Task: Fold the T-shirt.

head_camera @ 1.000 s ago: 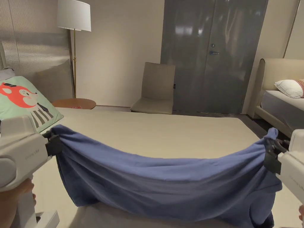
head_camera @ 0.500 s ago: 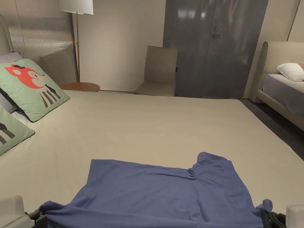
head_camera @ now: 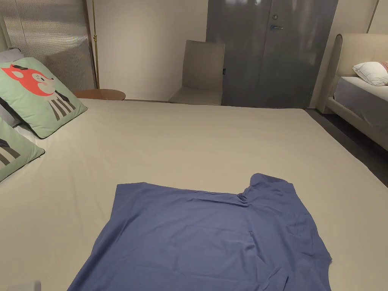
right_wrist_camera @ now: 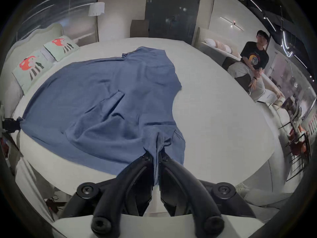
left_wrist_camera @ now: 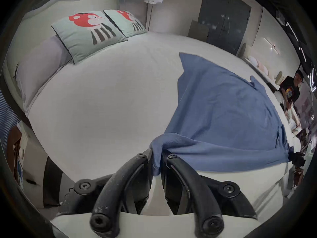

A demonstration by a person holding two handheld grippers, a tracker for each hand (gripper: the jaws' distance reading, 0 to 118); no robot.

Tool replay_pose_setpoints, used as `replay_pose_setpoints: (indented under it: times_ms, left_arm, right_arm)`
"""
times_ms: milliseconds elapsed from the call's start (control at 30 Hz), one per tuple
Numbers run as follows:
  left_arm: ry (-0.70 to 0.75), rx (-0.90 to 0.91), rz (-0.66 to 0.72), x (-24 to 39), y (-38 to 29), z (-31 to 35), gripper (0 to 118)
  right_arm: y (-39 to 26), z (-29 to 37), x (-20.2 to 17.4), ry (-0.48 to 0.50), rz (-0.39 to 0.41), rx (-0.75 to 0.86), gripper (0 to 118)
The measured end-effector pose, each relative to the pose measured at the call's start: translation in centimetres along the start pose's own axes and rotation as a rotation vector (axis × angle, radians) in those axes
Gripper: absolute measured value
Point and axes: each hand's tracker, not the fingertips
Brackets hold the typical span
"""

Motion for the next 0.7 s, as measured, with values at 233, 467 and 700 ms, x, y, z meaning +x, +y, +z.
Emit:
replay_pose_setpoints:
  times_ms: [233,467,700]
  left_arm:
    - [-0.017,0.025,-0.019,0.4,-0.1,1.1,24]
    - [-0.077,0.385,-0.049,1.9,2.6,8.2,108]
    - [-0.080,0.647,-0.076,4.3,4.0,12.8,32]
  right_arm:
    - [0.0,0.8,0.4,0.014,-0.043,0.025,45]
    - [2.8,7.6,0.4,-0.028,-0.097,0.437,103]
    - [5.6,10.9,-1.9,-0.106,-0.098,0.710,39]
